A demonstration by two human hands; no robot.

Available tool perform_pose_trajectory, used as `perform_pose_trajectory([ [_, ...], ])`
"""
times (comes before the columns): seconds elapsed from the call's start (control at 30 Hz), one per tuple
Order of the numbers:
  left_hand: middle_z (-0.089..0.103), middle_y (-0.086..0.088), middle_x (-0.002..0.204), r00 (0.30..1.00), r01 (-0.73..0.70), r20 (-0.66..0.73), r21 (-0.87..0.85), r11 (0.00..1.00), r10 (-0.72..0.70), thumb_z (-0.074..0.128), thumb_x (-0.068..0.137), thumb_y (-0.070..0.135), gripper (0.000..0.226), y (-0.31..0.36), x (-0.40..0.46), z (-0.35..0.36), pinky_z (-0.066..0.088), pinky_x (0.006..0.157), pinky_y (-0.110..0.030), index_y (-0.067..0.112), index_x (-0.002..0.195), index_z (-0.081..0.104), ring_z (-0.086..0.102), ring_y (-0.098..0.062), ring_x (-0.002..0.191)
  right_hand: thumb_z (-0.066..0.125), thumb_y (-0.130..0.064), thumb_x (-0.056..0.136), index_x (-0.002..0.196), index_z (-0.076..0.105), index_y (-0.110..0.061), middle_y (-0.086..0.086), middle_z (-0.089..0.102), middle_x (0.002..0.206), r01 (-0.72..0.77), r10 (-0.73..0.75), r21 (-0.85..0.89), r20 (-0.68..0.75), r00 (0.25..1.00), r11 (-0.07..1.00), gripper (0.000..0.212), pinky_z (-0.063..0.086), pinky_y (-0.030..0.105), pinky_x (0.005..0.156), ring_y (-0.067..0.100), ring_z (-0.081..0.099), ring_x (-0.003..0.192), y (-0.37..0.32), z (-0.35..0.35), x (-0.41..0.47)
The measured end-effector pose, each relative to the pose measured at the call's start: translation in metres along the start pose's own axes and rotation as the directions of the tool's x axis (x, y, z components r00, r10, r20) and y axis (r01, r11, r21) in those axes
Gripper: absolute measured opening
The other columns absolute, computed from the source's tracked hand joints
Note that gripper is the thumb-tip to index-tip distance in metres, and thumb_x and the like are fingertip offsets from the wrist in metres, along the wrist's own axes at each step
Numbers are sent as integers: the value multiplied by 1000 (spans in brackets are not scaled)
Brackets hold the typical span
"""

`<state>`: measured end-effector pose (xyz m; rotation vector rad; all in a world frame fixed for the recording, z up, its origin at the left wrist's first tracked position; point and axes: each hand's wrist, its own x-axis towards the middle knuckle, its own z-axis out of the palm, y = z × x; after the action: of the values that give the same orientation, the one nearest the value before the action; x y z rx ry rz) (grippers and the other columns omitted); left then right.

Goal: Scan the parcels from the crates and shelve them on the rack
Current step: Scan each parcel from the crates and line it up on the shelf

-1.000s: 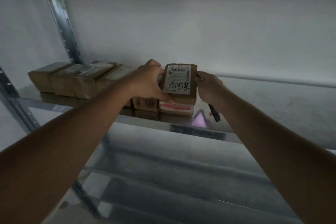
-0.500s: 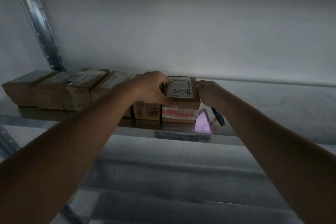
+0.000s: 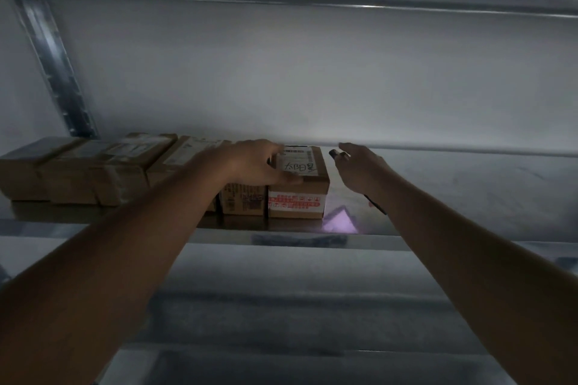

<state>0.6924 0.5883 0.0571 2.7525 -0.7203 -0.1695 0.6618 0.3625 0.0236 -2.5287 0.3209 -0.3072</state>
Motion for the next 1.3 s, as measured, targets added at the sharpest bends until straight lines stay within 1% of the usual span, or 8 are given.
perform_pose_trajectory([
  [0.1,35,-1,170,987,-79,-139,30,996,83,51,103,66,81,15,-1,5,43,115,-45,26,168,27,46,-25,144,39,-35,113,140,61,-25,7,71,114,57,-62,-110,-38,997,992,35,57,43,87,27,67,96,2,-6,-19],
  [0.23,40,-5,166,948,-200,-232,109,974,220,50,110,47,64,42,4,13,44,115,-46,17,165,35,49,-27,141,34,-43,112,144,49,-39,11,65,128,22,-59,-319,-108,992,948,36,43,48,84,40,58,115,12,-26,-55],
  [0.33,45,-5,162,930,-269,-225,116,956,289,49,110,47,62,65,9,26,46,113,-49,16,163,39,53,-27,135,36,-43,113,155,39,-40,19,56,137,-39,-39,-433,-170,985,900,43,44,49,89,44,50,123,27,-52,-90],
  [0.43,40,-5,167,911,-333,-211,132,934,355,47,109,50,65,96,11,42,41,119,-48,16,164,38,47,-27,144,37,-43,113,155,39,-41,19,55,136,-74,-44,-498,-221,974,864,43,46,50,93,42,49,121,49,-75,-117],
  [0.57,33,-4,171,888,-403,-175,155,902,426,45,110,51,66,153,7,59,34,124,-44,17,166,33,38,-28,153,37,-41,113,154,38,-40,17,54,137,-133,-12,-530,-262,965,837,41,47,51,93,42,49,121,86,-104,-149],
  [0.93,32,-2,172,771,-608,-101,175,774,629,41,109,55,66,373,-29,129,37,122,-48,21,166,33,39,-28,153,37,-42,113,157,36,-40,18,53,144,-327,117,-502,-404,907,801,44,49,57,99,45,49,128,231,-228,-271],
  [1.1,50,-7,157,726,-677,-42,135,723,687,43,108,55,58,485,-46,172,45,114,-52,16,151,52,52,-32,140,40,-42,112,156,40,-41,19,55,142,-442,203,-455,-481,853,773,44,50,57,99,47,50,127,316,-283,-332],
  [1.3,48,-2,161,600,-796,4,102,596,800,43,109,58,60,616,-65,223,44,115,-47,22,158,47,51,-28,142,41,-43,112,155,41,-39,22,57,137,-565,308,-389,-550,776,727,44,51,56,94,48,52,122,404,-333,-398],
])
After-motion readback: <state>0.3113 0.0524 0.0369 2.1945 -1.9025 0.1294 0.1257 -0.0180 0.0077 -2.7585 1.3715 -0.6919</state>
